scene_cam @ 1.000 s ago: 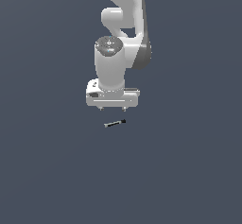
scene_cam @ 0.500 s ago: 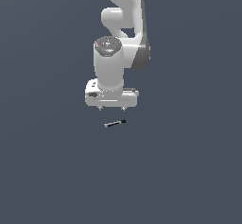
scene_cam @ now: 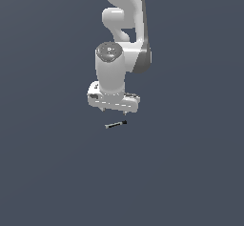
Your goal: Pick up the object and move it to a goal position.
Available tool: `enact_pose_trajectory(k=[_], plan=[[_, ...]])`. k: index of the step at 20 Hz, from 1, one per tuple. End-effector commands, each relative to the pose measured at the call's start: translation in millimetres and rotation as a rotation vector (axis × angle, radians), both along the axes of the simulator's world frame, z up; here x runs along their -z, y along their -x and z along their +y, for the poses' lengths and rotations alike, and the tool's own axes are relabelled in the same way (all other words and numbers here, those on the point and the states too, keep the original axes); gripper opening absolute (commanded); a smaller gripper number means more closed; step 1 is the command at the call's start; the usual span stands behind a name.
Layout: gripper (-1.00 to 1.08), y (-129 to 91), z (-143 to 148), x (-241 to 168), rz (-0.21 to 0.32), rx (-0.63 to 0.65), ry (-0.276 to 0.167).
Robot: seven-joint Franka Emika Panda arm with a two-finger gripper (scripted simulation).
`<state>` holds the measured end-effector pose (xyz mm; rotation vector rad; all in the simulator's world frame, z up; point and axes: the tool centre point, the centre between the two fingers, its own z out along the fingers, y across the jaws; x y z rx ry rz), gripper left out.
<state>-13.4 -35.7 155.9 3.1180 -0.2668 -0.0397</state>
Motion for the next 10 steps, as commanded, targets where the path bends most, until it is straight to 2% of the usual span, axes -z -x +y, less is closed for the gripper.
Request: enact_pose_trajectory(k=[1,10], plan=[[1.0,0.4,1.1,5.5,-0.001,0.058,-0.002],[1.0,2.7,4.8,28.6,-0.006,0.313,-0.007]])
